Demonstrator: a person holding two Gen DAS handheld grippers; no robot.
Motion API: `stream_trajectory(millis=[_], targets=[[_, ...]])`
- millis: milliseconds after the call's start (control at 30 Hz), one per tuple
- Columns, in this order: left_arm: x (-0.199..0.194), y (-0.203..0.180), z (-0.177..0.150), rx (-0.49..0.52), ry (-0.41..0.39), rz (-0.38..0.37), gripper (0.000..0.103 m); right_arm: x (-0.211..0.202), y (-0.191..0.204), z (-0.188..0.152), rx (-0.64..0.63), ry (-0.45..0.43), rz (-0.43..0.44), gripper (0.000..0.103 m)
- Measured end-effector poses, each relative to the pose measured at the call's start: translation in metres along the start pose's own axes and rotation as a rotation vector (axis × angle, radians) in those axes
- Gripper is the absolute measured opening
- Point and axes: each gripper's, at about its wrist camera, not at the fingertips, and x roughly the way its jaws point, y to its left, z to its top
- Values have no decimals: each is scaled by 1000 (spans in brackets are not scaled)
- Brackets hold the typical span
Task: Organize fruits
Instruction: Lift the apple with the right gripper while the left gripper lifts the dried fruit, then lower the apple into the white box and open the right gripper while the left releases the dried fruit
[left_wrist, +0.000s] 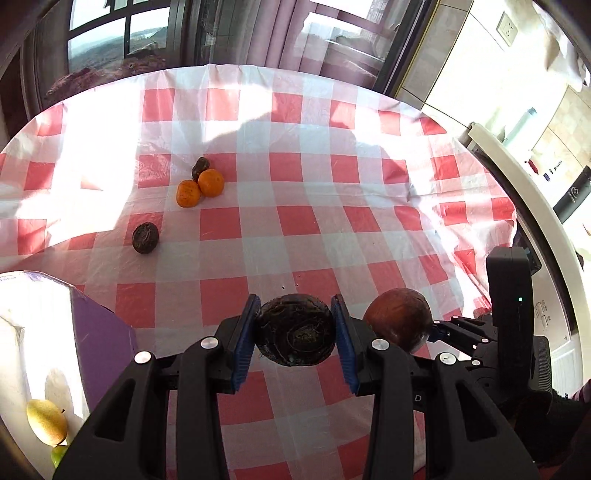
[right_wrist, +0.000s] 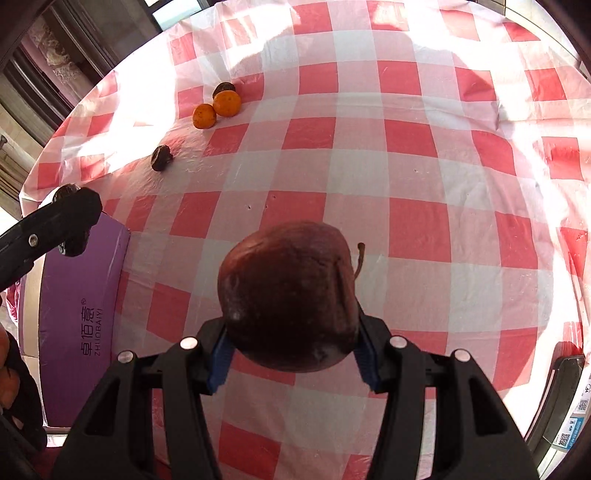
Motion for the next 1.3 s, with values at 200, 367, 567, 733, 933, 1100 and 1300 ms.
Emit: stream_trajectory(millis=[200, 367, 567, 733, 933, 1100, 1300], targets=[[-60, 70, 10, -105, -129, 76, 38, -55, 90, 13, -178, -140, 144, 55], [-92, 143, -3, -206, -161, 185, 38, -81, 179, 18, -394, -183, 237, 55], [-96, 211, -27, -262, -75, 262, 38, -70, 269, -2, -660, -94, 292, 55], [-66, 236, -41, -158, 62, 289, 38, -32, 331, -40, -911, 110, 315, 55], [-14, 239, -52, 47, 278, 257, 38, 18, 379, -97, -1189, 341, 227, 55], [18, 228, -61, 165, 416, 231, 38, 46, 399, -116, -1242, 530, 175, 55], [44, 225, -70, 179, 503, 217, 38, 63, 410, -112, -1130, 665, 140, 55]])
